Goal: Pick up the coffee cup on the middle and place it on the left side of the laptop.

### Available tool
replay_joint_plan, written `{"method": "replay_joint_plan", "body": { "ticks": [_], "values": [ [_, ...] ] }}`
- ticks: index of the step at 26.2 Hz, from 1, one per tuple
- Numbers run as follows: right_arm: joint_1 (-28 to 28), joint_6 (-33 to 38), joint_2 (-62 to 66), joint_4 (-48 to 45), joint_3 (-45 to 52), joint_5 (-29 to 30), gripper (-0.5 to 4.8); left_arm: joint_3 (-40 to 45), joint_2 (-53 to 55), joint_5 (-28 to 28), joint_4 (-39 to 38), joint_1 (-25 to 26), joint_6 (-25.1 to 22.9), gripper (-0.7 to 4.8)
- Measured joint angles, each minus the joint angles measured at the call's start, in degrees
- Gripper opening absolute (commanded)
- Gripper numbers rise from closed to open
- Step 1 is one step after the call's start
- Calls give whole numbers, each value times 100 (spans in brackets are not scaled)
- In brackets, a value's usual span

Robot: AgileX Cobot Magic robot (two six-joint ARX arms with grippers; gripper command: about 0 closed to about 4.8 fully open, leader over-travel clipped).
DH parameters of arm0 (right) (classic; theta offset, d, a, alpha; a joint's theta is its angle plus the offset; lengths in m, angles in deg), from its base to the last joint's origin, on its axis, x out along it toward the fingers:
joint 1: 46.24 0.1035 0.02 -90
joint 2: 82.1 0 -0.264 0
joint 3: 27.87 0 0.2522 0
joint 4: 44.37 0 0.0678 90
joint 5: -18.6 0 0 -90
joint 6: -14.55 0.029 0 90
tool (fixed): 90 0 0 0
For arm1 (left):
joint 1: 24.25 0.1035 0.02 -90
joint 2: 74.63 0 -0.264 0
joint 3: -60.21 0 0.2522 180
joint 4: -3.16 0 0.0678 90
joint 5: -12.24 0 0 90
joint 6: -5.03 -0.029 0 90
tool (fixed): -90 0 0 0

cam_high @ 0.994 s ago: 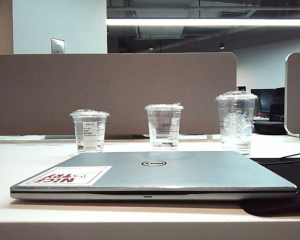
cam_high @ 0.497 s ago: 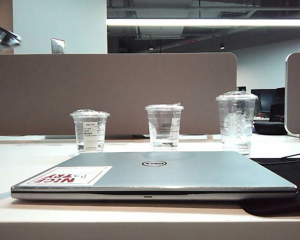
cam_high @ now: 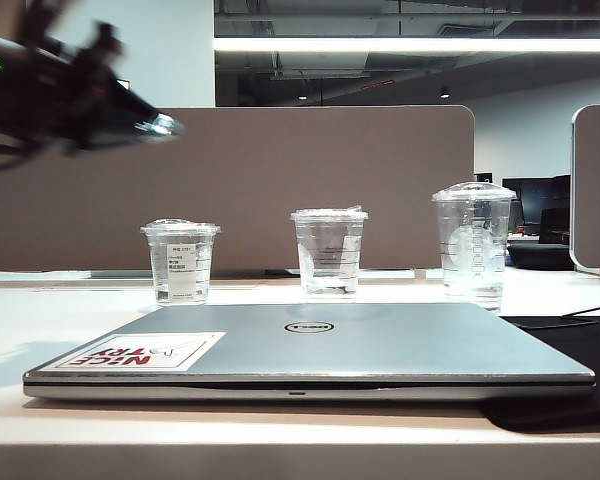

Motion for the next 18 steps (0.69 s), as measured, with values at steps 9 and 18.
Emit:
{"method": "replay_joint_plan", "body": {
  "ticks": [9, 18],
  "values": [
    [-13, 0, -94, 2, -2, 0, -5, -1843, 2671, -581, 96, -708, -527, 23],
    [-13, 0, -94, 2, 0, -2, -5, -2573, 3698, -745, 7, -767, -542, 438]
  ]
}}
